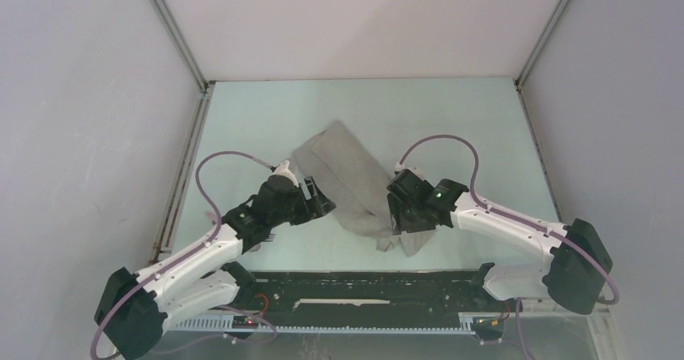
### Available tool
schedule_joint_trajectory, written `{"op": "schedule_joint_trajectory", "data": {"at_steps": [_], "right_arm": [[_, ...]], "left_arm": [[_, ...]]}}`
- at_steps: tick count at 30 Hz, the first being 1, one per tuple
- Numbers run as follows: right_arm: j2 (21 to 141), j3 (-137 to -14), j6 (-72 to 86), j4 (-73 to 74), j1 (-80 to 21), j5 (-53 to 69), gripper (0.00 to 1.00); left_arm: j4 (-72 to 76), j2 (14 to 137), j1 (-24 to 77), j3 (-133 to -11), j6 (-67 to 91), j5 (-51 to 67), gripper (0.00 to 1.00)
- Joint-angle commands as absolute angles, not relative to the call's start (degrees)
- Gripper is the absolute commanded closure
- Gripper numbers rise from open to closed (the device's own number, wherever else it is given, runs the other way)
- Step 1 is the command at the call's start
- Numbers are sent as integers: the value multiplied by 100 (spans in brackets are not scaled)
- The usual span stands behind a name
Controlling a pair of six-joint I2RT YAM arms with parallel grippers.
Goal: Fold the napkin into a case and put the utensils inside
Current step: Pick up the crumpled napkin from the center of the board.
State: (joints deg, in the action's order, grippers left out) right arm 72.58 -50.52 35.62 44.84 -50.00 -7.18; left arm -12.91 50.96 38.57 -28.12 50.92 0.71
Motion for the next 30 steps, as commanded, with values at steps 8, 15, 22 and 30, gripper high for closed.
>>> {"op": "schedule_joint_trajectory", "data": {"at_steps": [8,15,22,30], "right_arm": [[7350,-4989,4137,5517,-5755,-1719,33],[8060,-4955,4115,4948,-6015,-2122,33],[8591,-4906,4531,4750,-6082,-3045,42],[8131,-4869,4940,4986,-6330,-3871,100]], "left_arm": [[-703,7252,3107,-4111,5430,507,48],[-360,7768,3095,-4222,6128,307,36],[-1034,7946,3052,-4557,6654,-297,12],[-1592,9468,2949,-6000,6788,23,33]]}}
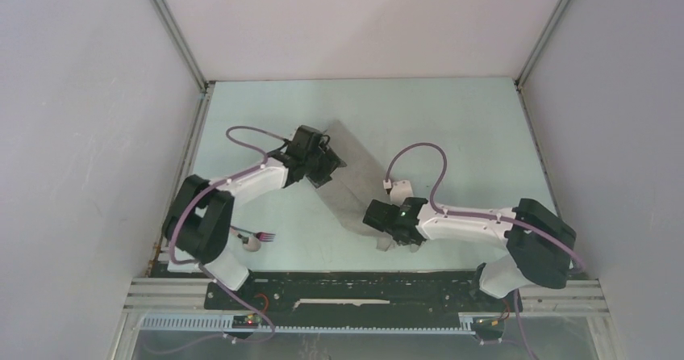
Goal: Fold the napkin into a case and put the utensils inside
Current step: Pick up the crumpled napkin from the center of the board.
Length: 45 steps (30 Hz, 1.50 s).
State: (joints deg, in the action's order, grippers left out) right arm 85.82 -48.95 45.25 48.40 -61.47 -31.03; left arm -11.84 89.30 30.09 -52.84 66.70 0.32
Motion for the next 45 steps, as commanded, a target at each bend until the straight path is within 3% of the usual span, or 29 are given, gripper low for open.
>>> {"op": "schedule_joint_trajectory", "data": {"at_steps": [1,4,10,15,28,34,36,40,45], "right_arm": [[7932,-4868,5000,5082,-6344,-3930,100],[7521,-4873,4864,5114,-6323,-3905,100],[6576,-4887,4297,4891,-5869,-3294,100],[6182,-4885,4050,4858,-5656,-3147,100],[5748,-4890,3854,4737,-5510,-3141,100],[5518,-4993,3709,4671,-5432,-3145,100],[5497,-5028,3679,4667,-5419,-3163,100],[5525,-5054,3675,4658,-5415,-3156,100],[5466,-5049,3658,4597,-5414,-3131,100]], "left_arm": [[-1707,9639,2947,-6190,6782,-174,33],[-1843,9910,2944,-6409,6809,-296,33],[-1682,10063,2979,-6333,6785,-153,20],[-1052,10268,2979,-6195,6750,301,17],[-62,10349,2883,-6065,6663,402,34],[965,10483,2852,-5652,7070,682,49],[1155,10495,2857,-5561,7179,803,48],[1372,10313,2937,-5216,7427,779,35],[2234,10322,2946,-4647,7784,685,36]]}}
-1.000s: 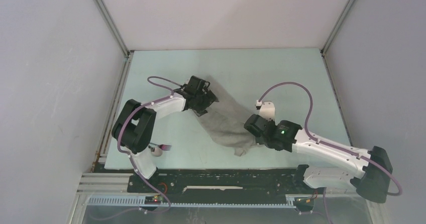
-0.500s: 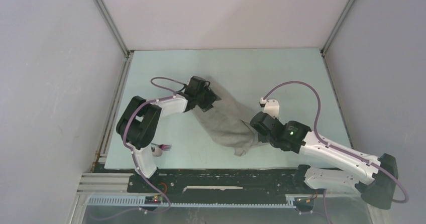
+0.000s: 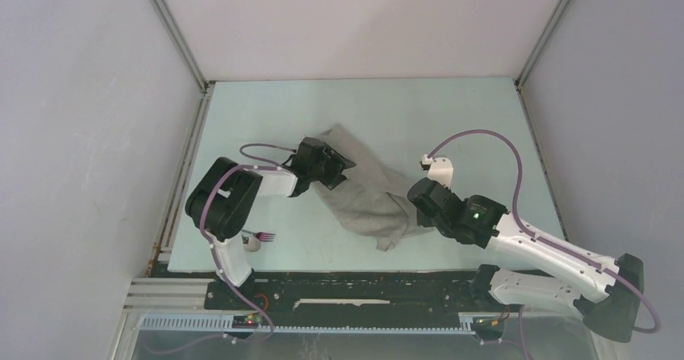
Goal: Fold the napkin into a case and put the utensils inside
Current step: Pick up the crumpled napkin from the center of the board, then flatten out the crumpled napkin at the center of the board.
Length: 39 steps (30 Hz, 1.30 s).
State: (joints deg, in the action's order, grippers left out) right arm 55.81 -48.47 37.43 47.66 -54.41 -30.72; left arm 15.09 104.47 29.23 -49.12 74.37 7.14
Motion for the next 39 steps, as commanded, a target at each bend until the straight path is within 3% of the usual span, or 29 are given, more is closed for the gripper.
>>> {"op": "schedule_joint_trajectory", "data": {"at_steps": [1,6,11,14,20,24,28,33,39], "right_arm": [[5447,-5050,3637,4595,-5421,-3127,100],[5390,-5075,3561,4671,-5414,-3227,100],[5269,-5246,3288,4680,-5481,-3357,100],[5102,-5461,2655,4539,-5801,-3288,100],[4880,-6446,1639,4454,-7473,-3471,100],[5299,-7455,1293,4463,-8810,-4208,100],[5677,-8217,1151,4326,-9215,-4702,100],[5485,-8322,1425,4312,-7980,-4579,100],[5144,-7810,2048,4308,-4341,-2923,100]], "left_arm": [[2357,10396,2946,-4646,7824,716,37],[2535,10357,2891,-4678,7641,420,53],[2109,9703,2623,-4866,6976,163,90],[1568,8896,2395,-5035,6349,81,99],[-579,6600,2251,-5966,4529,-593,100],[-1605,5144,2260,-6568,3734,-1489,100],[-2010,4490,2259,-7176,3170,-1997,100],[-1922,5292,2259,-7809,3012,-2041,100],[-1443,7661,2272,-9192,3126,-1324,100]]}}
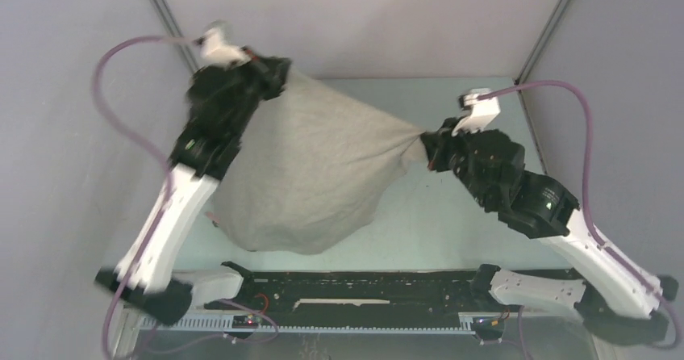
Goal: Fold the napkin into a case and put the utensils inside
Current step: Flatten out the crumpled napkin at the center of the board.
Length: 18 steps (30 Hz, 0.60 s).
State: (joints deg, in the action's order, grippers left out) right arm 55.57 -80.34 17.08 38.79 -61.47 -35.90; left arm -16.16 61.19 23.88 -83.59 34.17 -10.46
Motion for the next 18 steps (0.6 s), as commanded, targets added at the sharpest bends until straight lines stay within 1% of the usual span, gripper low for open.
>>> {"op": "schedule_joint_trajectory", "data": {"at_steps": [1,3,4,6,7,9,10,11,12,13,14,15,16,18], "right_arm": [[5278,-7698,2062,4166,-3700,-2590,100],[5652,-7317,2044,3637,-2539,-1830,100],[6028,-7186,2029,3423,-1981,-1404,100],[6891,-7119,2074,3035,-1227,-962,100],[7395,-7181,1955,2845,-845,-795,99],[8602,-7844,1821,3119,-382,-616,83],[9128,-8357,1699,3534,-259,-675,73],[9586,-8819,1538,3926,-206,-1039,53],[9973,-9188,1339,4243,-185,-1331,37],[10328,-9675,1243,4702,-152,-1624,32],[10805,-10146,1258,5250,-120,-1953,29],[10993,-10462,1283,5754,-82,-2183,28],[10996,-10555,1328,5918,-50,-2182,27],[10549,-10079,1456,5761,-48,-1884,26]], "left_arm": [[-1434,8132,2279,-9537,3114,-1223,100],[-1544,9407,2298,-10321,3018,-1134,100],[-1607,9921,2293,-10772,2995,-1102,100],[-1841,11140,2290,-11861,2780,-1026,100],[-2134,11759,2295,-12605,2728,-1061,100],[-2915,13032,2227,-14257,2704,-1002,90],[-3404,13557,2187,-14972,2773,-1133,73],[-3677,13838,2140,-15414,2780,-1134,64],[-3803,13876,2086,-15397,2796,-1137,58],[-3778,13680,2024,-15068,2821,-1211,51],[-3716,13346,2002,-14514,2806,-1316,47],[-3645,12904,1996,-13976,2764,-1387,42],[-3616,12312,1997,-13235,2703,-1415,37],[-3603,11512,1989,-12304,2714,-1290,15]]}}
